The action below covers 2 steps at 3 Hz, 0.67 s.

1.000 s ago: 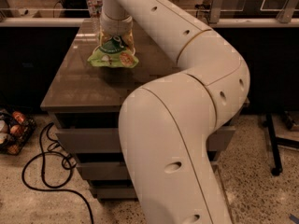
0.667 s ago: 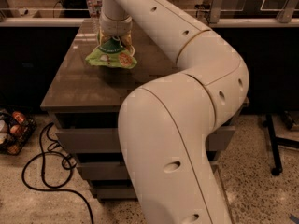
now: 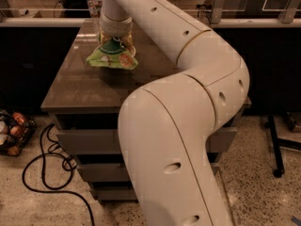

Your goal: Pick green rice chip bag from paper bowl and place on counter

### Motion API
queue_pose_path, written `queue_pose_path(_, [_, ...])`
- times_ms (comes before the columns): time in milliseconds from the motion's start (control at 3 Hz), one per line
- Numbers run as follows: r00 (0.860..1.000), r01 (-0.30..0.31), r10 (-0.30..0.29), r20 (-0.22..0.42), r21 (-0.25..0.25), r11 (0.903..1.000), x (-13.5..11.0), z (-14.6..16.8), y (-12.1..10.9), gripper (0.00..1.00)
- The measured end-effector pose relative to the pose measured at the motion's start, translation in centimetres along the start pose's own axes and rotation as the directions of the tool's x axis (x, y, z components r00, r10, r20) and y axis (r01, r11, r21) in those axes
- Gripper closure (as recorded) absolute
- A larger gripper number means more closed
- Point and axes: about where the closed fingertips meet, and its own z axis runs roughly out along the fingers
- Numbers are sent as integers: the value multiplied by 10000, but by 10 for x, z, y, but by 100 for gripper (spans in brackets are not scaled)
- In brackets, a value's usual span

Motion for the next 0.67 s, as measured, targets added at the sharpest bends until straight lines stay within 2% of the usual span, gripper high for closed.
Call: queue_pose_path(667, [10000,1,-1,3,-2,10000,0,-1,0,100])
